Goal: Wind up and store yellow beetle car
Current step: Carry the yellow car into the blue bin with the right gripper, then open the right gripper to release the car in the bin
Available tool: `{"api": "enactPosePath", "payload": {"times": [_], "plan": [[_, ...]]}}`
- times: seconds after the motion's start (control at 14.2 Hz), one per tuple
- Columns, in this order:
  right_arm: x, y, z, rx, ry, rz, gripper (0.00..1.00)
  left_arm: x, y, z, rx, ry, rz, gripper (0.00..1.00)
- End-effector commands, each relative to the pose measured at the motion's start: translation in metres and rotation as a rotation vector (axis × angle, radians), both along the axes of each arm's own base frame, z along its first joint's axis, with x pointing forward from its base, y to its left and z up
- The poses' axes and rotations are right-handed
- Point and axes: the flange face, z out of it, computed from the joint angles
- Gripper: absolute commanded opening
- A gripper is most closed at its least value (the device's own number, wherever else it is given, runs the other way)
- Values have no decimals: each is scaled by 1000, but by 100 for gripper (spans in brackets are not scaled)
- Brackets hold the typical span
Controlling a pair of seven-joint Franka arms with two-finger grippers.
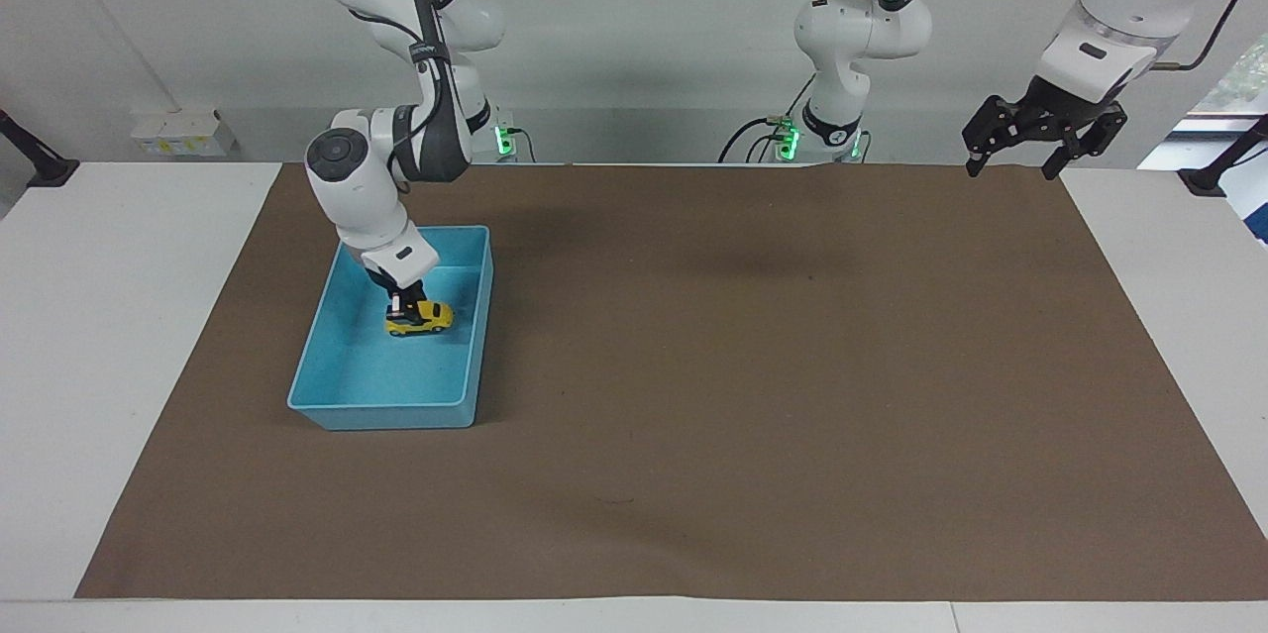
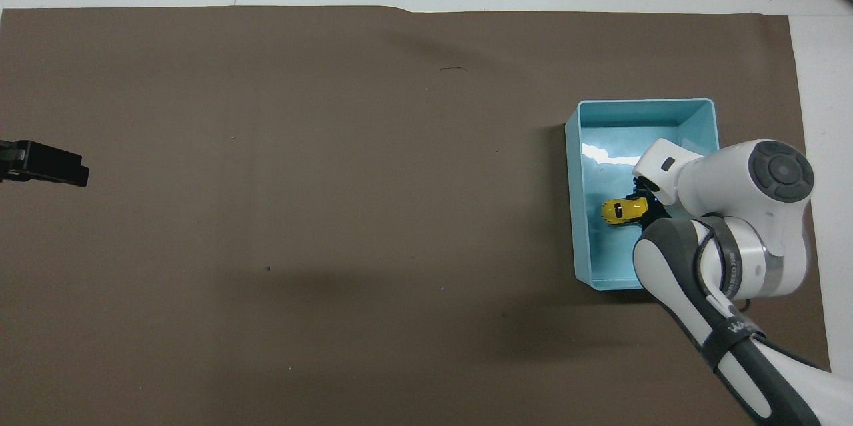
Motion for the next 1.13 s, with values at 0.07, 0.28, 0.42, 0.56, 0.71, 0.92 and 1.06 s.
{"api": "enactPosePath", "payload": {"times": [0.07, 0.28, 0.42, 0.56, 0.71, 0.92, 1.06], "plan": [[0, -1, 3, -4, -18, 8, 91, -1, 1, 3, 15, 7, 11, 100], [5, -6, 4, 10, -10, -23, 100, -1, 1, 3, 15, 7, 11, 100], [16, -3, 18, 11, -22, -44, 100, -1, 1, 3, 15, 7, 11, 100], [25, 1, 52, 11, -33, -60, 100, -1, 1, 3, 15, 7, 11, 100], [38, -5, 85, 9, -21, -116, 100, -1, 1, 3, 15, 7, 11, 100], [45, -18, 125, 29, -17, -234, 100, -1, 1, 3, 13, 7, 11, 100], [51, -22, 163, 35, -29, -316, 100, -1, 1, 3, 15, 7, 11, 100]]}}
